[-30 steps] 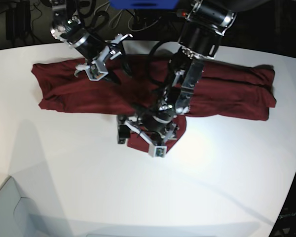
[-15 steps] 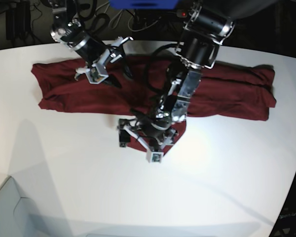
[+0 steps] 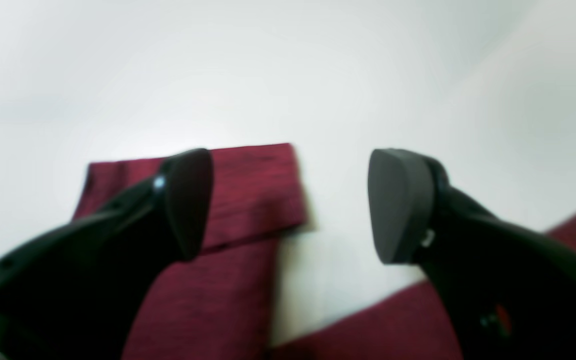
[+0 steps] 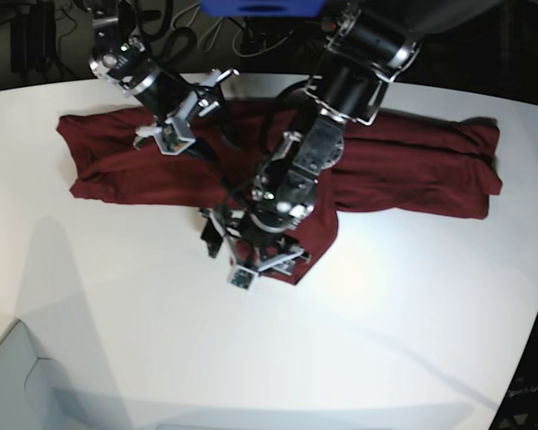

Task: Layout the t-shirt on the table in an organized manner, then fold the t-shirt properly
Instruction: 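Grasp the sleeve cuff with the left gripper and pull it toward the shirt end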

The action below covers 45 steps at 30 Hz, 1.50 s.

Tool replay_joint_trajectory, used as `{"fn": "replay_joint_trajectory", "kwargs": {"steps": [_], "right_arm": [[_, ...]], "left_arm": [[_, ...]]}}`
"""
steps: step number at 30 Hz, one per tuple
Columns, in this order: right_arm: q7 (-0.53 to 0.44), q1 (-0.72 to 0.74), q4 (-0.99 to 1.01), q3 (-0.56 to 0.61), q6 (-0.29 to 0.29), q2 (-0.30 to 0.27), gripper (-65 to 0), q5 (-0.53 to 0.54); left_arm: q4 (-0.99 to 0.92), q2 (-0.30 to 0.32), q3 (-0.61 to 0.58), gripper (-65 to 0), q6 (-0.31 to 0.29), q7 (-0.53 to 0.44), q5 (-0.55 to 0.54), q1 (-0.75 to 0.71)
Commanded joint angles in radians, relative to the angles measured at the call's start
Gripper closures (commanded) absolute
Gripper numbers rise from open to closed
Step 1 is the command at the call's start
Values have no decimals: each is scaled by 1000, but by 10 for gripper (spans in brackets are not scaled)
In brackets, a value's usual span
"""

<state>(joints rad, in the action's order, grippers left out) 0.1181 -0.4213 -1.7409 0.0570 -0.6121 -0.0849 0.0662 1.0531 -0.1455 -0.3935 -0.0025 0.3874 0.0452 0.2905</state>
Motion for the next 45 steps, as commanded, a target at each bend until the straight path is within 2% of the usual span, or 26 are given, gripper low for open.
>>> {"fn": "replay_joint_trajectory", "kwargs": {"steps": [1, 8, 12, 23, 25, 29, 35, 38, 40, 45], "right_arm": [[-28, 3, -15, 1, -7, 0, -272, 17], [-28, 2, -15, 1, -7, 0, -272, 17], [-28, 2, -15, 1, -7, 0, -272, 16], [-28, 6, -15, 1, -7, 0, -272, 14], [-28, 6, -15, 1, -7, 0, -272, 14], [-28, 6, -15, 1, -7, 0, -272, 14], [-28, 6, -14, 1, -7, 0, -272, 14], [-28, 6, -6, 1, -7, 0, -271, 14], [-28, 6, 5, 1, -7, 0, -270, 14], [-28, 6, 14, 1, -7, 0, -270, 14]], "left_arm": [[17, -12, -3, -477, 6, -25, 18, 23], [11, -12, -9, -476, 6, -20, 86, 23], [-63, -12, -6, -476, 6, -28, 121, 26], [-96, -12, -5, -467, 6, -29, 127, 29], [-96, -12, -5, -422, 6, -29, 127, 29], [-96, -12, -5, -268, 6, -29, 127, 31], [-95, -10, -3, -211, 6, -28, 127, 32], [-93, -10, -2, -107, 6, -28, 126, 32], [-92, -10, 0, -3, 8, -28, 123, 32], [-90, -12, 78, 0, 8, -28, 123, 40]]}}
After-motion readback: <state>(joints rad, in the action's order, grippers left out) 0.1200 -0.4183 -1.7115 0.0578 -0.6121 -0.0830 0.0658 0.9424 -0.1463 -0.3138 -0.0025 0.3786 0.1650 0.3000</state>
